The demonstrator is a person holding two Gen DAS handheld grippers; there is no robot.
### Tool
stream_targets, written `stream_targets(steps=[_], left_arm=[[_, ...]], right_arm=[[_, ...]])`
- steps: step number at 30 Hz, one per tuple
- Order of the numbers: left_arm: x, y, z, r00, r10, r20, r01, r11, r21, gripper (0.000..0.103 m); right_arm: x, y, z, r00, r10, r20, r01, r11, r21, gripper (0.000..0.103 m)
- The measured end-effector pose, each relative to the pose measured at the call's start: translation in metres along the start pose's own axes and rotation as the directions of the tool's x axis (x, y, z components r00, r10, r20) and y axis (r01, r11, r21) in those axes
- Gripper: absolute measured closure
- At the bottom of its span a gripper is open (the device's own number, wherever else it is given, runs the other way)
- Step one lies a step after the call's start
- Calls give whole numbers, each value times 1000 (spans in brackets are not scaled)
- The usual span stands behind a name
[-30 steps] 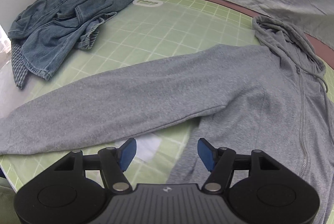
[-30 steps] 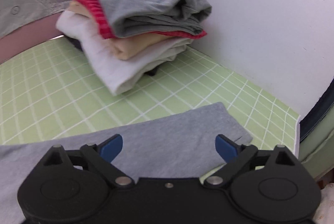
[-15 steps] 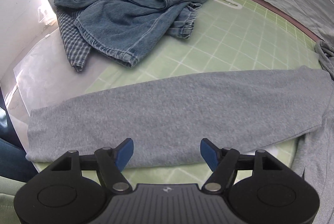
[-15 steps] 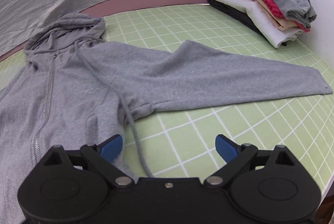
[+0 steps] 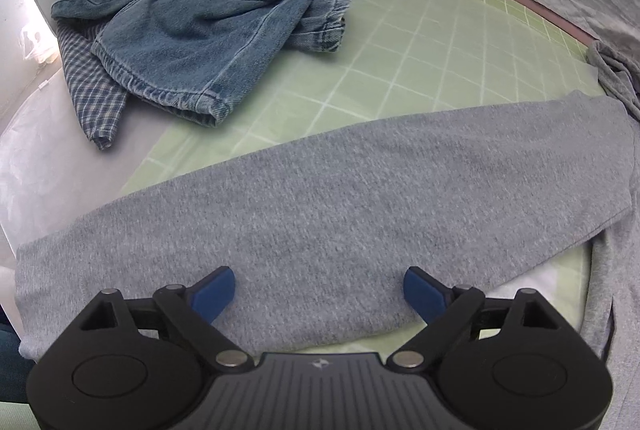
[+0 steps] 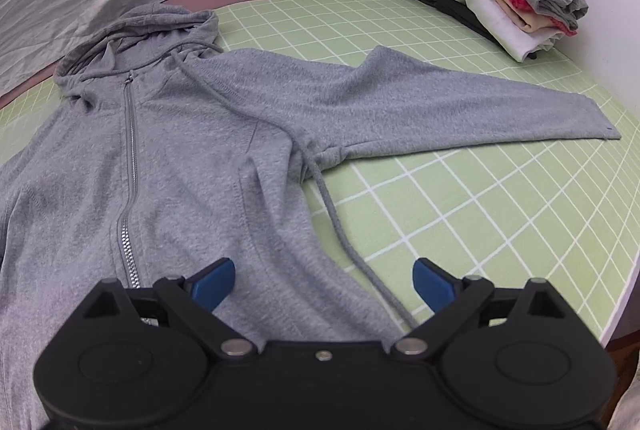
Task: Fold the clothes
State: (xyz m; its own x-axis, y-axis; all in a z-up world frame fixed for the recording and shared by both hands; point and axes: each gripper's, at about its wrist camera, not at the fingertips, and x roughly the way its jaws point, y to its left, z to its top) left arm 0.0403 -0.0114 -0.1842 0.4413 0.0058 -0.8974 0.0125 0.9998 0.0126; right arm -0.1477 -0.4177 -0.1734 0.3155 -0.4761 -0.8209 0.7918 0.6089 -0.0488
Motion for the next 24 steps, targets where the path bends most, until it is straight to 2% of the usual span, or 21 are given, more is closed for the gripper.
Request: stream_targets(steps=[2, 4, 5, 7, 9, 10, 12, 14, 16, 18, 20, 21, 22, 24], left_arm=[[-4, -4, -2, 999, -19, 26, 18, 999, 28, 28], [-8, -11, -3, 998, -41, 42, 38, 997, 61, 52], [-9, -16, -4, 998, -52, 47, 48, 996, 77, 58], [-12, -25, -5, 996, -73, 55, 67, 992, 107, 87], [-11, -36, -3, 995, -80, 51, 74, 990, 121, 97], [-10, -41, -1, 995, -86, 48, 79, 989, 127, 98], [-8, -49, 4, 989, -144, 33, 139, 983, 115, 98], [-8, -60, 9, 977, -213, 25, 210, 972, 109, 98], [-17, -84, 13, 964, -262, 55, 251, 956, 155, 99], [-35, -108, 17, 942, -319, 107, 291, 931, 219, 99], [-55, -130, 20, 911, -386, 142, 338, 899, 279, 98], [-60, -140, 19, 908, -397, 136, 341, 887, 311, 97], [-65, -149, 19, 905, -405, 129, 343, 875, 341, 91], [-66, -158, 12, 909, -403, 108, 338, 862, 377, 84]], right_arm=[[-3, 3, -2, 1000, 10, -6, -10, 1000, -19, 7], [-6, 6, -5, 1000, 14, -10, -14, 999, -41, 7], [-8, 8, -7, 1000, 16, -9, -17, 998, -63, 7], [-11, 12, -10, 1000, 22, -7, -23, 994, -103, 7], [-13, 13, -12, 999, 34, -5, -34, 991, -128, 7], [-13, 12, -12, 999, 42, -5, -42, 991, -130, 7], [-16, 9, -13, 999, 55, -1, -54, 991, -126, 7], [-18, 5, -13, 998, 64, 7, -63, 991, -117, 7], [-21, 1, -14, 997, 70, 16, -68, 991, -112, 7], [-25, -3, -14, 997, 75, 28, -71, 992, -108, 7], [-29, -7, -15, 996, 79, 38, -75, 992, -104, 7], [-31, -10, -16, 996, 80, 42, -76, 992, -102, 7], [-32, -12, -17, 996, 81, 43, -76, 992, -97, 7], [-33, -17, -18, 996, 81, 43, -78, 994, -82, 7]])
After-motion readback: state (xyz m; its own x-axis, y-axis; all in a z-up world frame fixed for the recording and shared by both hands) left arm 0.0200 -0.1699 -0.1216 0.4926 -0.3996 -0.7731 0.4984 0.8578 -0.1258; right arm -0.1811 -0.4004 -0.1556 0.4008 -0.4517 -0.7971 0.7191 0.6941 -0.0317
